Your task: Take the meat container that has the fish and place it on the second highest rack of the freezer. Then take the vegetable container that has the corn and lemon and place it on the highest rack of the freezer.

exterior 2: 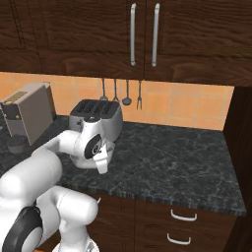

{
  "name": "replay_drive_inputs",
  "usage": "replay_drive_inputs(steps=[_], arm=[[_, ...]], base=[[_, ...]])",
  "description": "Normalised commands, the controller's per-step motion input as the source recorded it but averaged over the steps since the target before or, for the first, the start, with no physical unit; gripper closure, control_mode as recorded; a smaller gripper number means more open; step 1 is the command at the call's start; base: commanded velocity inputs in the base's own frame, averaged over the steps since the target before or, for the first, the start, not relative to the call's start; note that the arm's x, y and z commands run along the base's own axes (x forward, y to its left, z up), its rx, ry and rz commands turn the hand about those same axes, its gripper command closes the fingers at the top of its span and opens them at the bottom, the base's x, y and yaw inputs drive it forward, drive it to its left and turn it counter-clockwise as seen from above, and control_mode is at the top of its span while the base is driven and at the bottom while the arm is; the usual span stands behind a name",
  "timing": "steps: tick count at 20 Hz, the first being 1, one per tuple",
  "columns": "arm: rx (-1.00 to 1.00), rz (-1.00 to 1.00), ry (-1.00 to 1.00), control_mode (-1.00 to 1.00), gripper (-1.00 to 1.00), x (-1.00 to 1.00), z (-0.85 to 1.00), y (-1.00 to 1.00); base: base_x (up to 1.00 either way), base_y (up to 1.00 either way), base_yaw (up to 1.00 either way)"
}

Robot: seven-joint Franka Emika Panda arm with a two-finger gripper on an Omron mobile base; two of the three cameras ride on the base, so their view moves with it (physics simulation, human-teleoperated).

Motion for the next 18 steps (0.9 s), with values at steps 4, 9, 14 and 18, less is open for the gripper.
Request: replay_drive_inputs(steps=[4, 9, 14, 18], arm=[[0.1, 0.0, 0.0, -1.0, 1.0, -0.14, 0.71, -0.44], [0.12, 0.01, 0.0, -1.0, 1.0, -0.78, 1.0, -0.34], [0.05, 0.01, 0.0, -1.0, 1.0, -1.0, 1.0, 0.09], [0.0, 0.06, -0.03, -1.0, 1.0, -1.0, 0.98, 0.68]], base=[[0.0, 0.0, 0.0], [0.0, 0.0, 0.0], [0.0, 0.0, 0.0], [0.0, 0.0, 0.0]])
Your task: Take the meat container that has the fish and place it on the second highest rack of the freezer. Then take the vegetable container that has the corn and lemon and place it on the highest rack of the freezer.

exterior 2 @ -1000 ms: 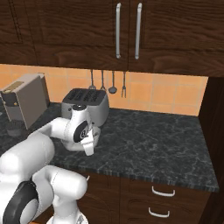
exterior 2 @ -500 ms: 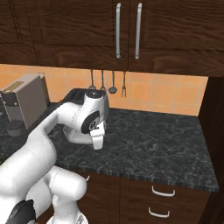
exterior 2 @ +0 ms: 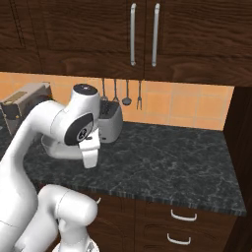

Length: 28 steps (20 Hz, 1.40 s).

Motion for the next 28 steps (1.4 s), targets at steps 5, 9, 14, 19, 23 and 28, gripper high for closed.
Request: replay_drive_inputs(steps=[5, 9, 14, 19, 23, 28], arm=[[0.0, 0.03, -0.02, -1.0, 1.0, -0.97, 0.98, 0.61], [-0.01, 0.0, -0.01, -1.0, 1.0, -0.63, 0.47, 0.46], [-0.05, -0.01, -0.11, -1.0, 1.0, -0.71, -0.01, 0.12], [0.0, -0.04, -0.02, 1.0, 1.0, -0.21, -0.04, -0.01], [0.0, 0.0, 0.0, 1.0, 1.0, 0.0, 0.0, 0.0], [0.0, 0.0, 0.0, 1.0, 1.0, 0.0, 0.0, 0.0]], base=[[0.0, 0.0, 0.0], [0.0, 0.0, 0.0], [0.0, 0.0, 0.0], [-0.55, 0.0, -0.13], [-0.94, 0.0, -0.55], [-0.66, 0.0, -0.73]])
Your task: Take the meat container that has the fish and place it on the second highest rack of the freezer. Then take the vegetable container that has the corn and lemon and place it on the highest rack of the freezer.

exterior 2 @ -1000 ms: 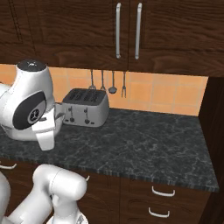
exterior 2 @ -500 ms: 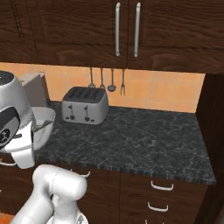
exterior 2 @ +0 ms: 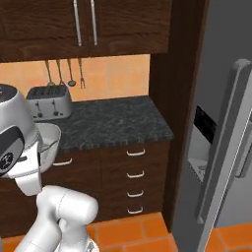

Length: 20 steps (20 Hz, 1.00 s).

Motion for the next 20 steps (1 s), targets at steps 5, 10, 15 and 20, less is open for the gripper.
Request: replay_drive_inputs(steps=[5, 10, 15, 20], arm=[[0.0, 0.0, 0.0, 1.0, 1.0, 0.0, 0.0, 0.0], [0.0, 0.0, 0.0, 1.0, 1.0, 0.0, 0.0, 0.0], [0.0, 0.0, 0.0, 1.0, 1.0, 0.0, 0.0, 0.0], [0.0, 0.0, 0.0, 1.0, 1.0, 0.0, 0.0, 0.0]], base=[[-0.68, 0.0, -0.71], [-0.61, -0.04, -0.7], [-0.38, -0.11, -0.77], [-0.03, -0.37, -0.8]])
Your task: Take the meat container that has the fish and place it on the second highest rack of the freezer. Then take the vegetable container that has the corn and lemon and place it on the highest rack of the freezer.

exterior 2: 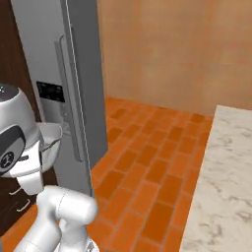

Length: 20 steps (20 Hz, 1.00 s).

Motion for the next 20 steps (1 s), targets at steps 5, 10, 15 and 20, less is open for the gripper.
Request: replay_drive_inputs(steps=[5, 10, 15, 20], arm=[[0.0, 0.0, 0.0, 1.0, 1.0, 0.0, 0.0, 0.0], [0.0, 0.0, 0.0, 1.0, 1.0, 0.0, 0.0, 0.0], [0.0, 0.0, 0.0, 1.0, 1.0, 0.0, 0.0, 0.0], [0.0, 0.0, 0.0, 1.0, 1.0, 0.0, 0.0, 0.0]], base=[[0.4, -0.43, -0.66], [0.93, -0.1, -0.46], [1.0, 0.0, -0.27], [1.0, -0.01, -0.08]])
